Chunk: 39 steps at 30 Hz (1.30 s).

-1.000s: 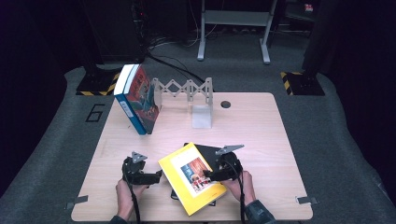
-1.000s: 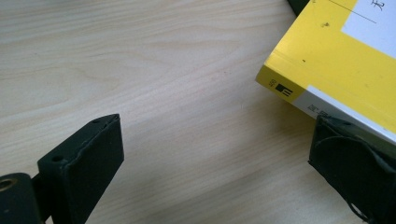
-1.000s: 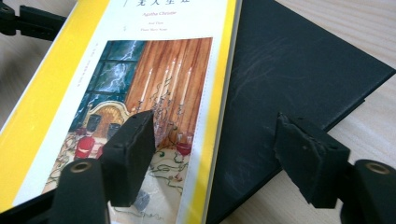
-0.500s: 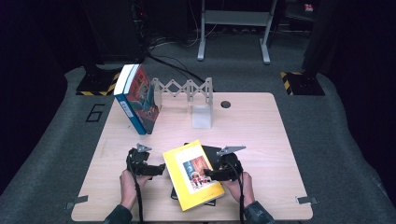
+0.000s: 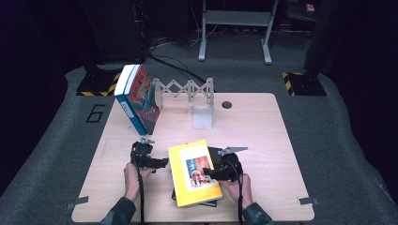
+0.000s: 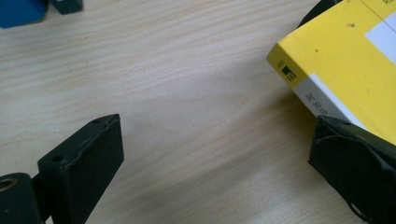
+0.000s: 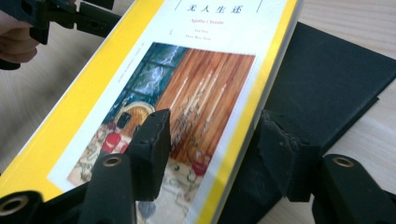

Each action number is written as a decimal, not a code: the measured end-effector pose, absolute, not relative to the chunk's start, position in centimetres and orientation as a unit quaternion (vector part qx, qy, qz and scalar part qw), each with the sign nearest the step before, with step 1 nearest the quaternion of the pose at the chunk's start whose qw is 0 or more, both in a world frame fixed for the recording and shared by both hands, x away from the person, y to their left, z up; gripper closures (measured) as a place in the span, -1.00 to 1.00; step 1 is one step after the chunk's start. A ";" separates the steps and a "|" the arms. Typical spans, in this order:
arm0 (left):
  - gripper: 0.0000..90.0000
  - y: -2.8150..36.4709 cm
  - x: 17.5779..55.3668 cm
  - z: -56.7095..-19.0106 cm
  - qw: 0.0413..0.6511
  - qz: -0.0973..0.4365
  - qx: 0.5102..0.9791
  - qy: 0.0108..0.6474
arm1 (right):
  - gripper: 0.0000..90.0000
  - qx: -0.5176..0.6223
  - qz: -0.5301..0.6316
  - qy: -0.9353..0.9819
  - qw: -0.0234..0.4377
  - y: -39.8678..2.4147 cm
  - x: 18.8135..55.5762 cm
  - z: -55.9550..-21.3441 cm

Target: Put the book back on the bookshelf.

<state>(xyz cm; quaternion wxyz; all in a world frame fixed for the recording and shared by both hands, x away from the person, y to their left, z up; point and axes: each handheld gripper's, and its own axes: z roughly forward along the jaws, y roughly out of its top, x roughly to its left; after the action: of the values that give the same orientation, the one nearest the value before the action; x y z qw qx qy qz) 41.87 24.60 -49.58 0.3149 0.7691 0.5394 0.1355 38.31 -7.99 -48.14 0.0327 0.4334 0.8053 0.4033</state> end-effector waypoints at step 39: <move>-0.98 25.2 42.1 -47.9 0.348 0.117 0.755 0.543 | -0.13 0.435 0.398 0.807 0.044 -7.7 38.3 -48.0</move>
<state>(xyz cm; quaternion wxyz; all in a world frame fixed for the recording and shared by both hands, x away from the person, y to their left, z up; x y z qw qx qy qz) 42.14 25.15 -47.93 0.3477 0.7554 0.5428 0.1175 38.30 -7.68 -48.04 0.0444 0.4349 0.8067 0.3977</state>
